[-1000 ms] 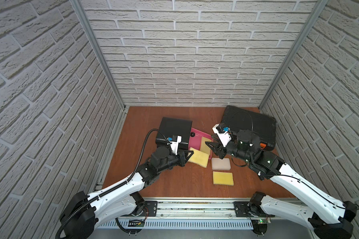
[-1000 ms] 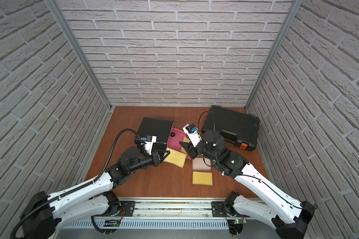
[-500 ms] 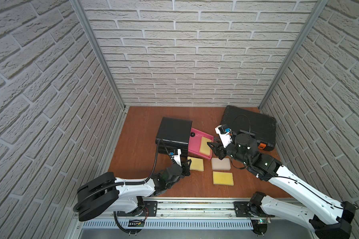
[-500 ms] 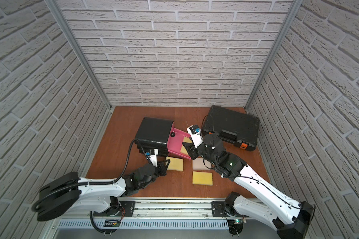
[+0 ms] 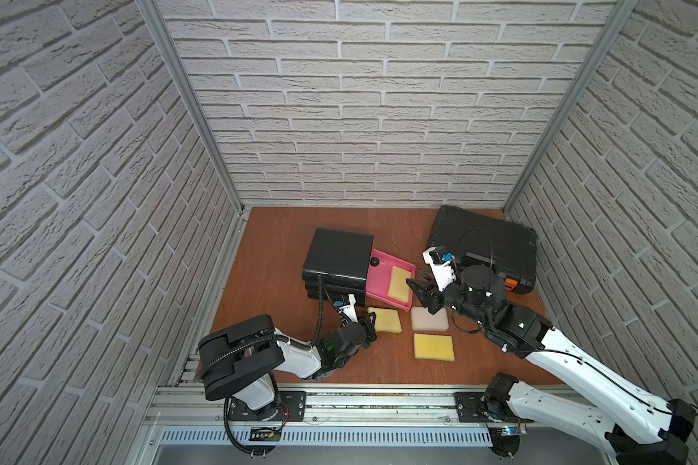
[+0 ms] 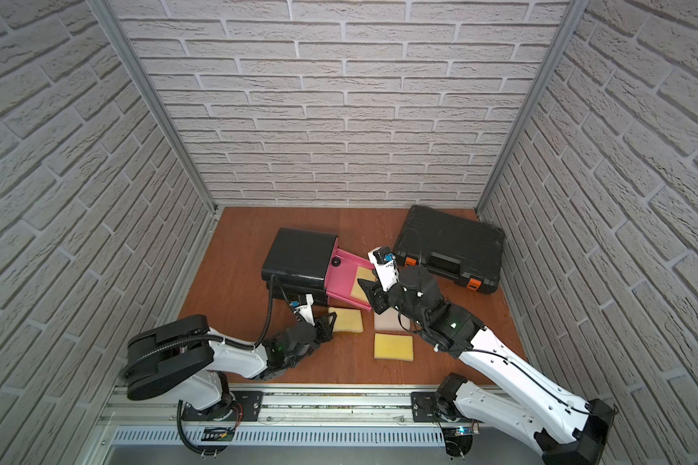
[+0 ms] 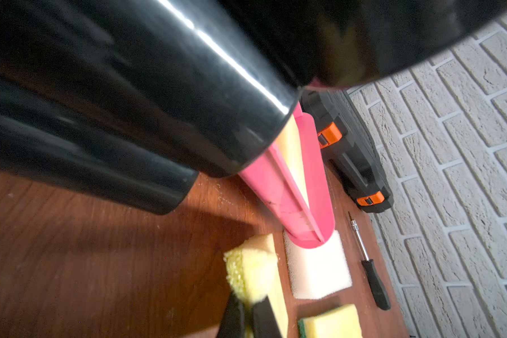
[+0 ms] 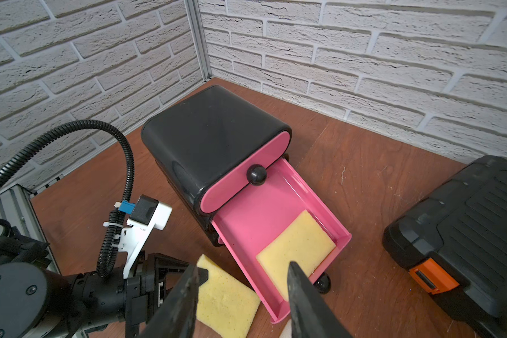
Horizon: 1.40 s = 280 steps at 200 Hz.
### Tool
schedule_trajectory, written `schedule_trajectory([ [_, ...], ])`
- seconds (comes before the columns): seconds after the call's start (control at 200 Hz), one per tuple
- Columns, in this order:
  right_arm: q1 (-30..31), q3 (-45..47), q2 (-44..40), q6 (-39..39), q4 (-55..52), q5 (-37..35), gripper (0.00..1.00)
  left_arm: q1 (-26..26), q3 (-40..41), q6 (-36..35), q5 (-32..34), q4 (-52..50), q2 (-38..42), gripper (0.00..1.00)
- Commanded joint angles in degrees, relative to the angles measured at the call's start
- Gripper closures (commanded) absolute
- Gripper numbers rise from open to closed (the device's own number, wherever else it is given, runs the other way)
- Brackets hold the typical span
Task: Take the sponge out of the drawer
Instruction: Place the sponge at the center of the board.
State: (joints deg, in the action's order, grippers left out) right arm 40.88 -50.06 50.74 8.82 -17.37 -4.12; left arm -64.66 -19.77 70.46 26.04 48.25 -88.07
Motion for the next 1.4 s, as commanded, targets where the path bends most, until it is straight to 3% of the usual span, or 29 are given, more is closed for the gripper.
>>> schedule_trajectory([
  [0.0,0.03,0.32,-1.17,0.33,1.9,-0.98,0.51,0.98,-1.59,-0.03,-0.37,-0.9,-0.26,0.91],
  [0.18,0.07,0.3,-0.99,-0.01,1.48,-1.48,0.51,3.45,-2.38,0.72,-6.69,1.05,-3.66,0.87],
  [0.505,0.07,0.19,-0.29,-0.6,0.5,-3.07,0.51,7.39,-3.61,2.64,-17.27,5.76,-9.72,0.95],
  [0.61,0.07,0.23,-0.13,-0.72,0.31,-3.29,0.51,7.77,-4.4,2.84,-17.77,2.8,-9.24,0.94],
  [0.82,0.03,-0.12,0.76,-0.96,0.05,-3.25,0.51,7.8,-4.65,3.45,-17.05,1.33,-9.38,0.81],
  [1.125,0.07,-0.65,2.6,-1.08,-0.07,-3.15,0.51,7.62,-4.41,3.37,-15.06,-0.63,-8.19,0.72],
  [1.395,0.07,-1.0,4.06,-1.13,-0.47,-3.48,0.52,6.41,-6.29,-0.33,-11.74,-9.96,-3.4,0.7],
])
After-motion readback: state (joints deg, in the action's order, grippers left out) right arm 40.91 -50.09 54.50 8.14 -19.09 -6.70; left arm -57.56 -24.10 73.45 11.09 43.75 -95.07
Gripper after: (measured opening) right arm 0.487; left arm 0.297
